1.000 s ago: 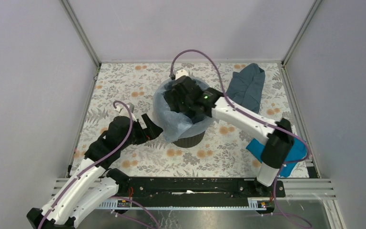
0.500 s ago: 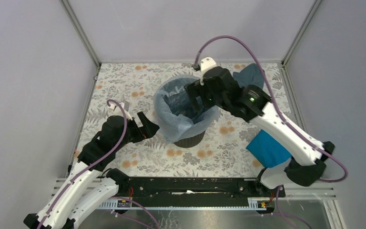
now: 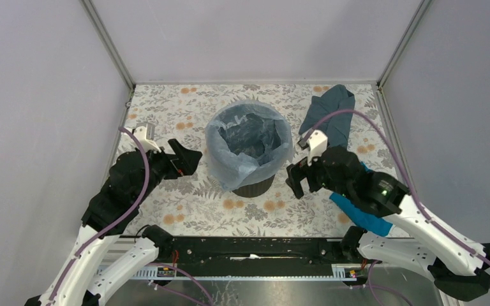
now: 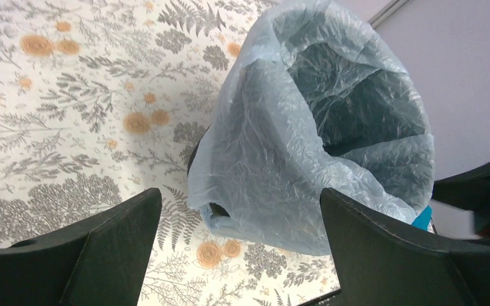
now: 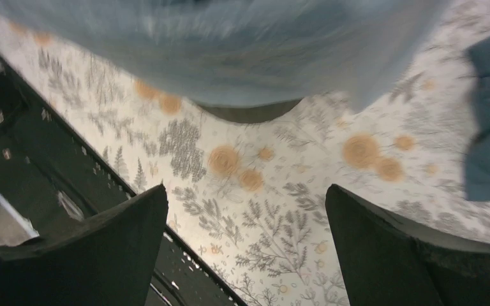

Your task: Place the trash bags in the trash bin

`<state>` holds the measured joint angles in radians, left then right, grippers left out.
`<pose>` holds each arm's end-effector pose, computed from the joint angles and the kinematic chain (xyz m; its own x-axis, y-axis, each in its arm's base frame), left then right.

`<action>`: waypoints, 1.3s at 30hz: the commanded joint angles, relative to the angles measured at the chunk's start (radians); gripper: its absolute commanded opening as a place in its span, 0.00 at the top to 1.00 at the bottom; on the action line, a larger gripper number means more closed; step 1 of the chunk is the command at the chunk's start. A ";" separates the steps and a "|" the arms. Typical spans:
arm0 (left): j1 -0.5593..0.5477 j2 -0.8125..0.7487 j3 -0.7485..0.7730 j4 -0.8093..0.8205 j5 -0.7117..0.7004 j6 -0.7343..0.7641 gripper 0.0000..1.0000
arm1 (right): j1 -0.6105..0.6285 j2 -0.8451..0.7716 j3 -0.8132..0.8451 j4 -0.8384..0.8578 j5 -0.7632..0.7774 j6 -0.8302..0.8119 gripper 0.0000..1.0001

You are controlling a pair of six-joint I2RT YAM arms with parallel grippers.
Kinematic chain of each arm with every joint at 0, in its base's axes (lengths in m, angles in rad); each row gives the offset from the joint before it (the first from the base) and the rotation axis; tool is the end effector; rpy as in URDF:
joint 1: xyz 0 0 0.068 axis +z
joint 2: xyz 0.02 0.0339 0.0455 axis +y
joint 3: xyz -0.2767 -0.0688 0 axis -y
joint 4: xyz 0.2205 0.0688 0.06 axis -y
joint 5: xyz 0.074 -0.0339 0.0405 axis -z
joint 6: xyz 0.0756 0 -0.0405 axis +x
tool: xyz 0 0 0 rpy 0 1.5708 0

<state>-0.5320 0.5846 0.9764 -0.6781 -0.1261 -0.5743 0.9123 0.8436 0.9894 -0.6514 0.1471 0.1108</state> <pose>0.1023 -0.0492 0.3638 -0.4212 -0.3774 -0.8247 0.2030 0.8470 -0.4913 0.1163 0.1322 0.3395 -0.3724 -0.3026 -0.8774 -0.6668 0.7448 0.0262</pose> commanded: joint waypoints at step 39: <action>-0.002 -0.145 0.180 -0.013 -0.108 0.139 0.01 | -0.001 1.572 0.595 1.622 -0.128 -0.043 0.00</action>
<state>-0.5320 0.4519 1.1198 -0.6933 -0.1982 -0.4599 0.9096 2.2757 1.3571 0.9966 -0.0650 -0.0494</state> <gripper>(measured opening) 0.987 0.994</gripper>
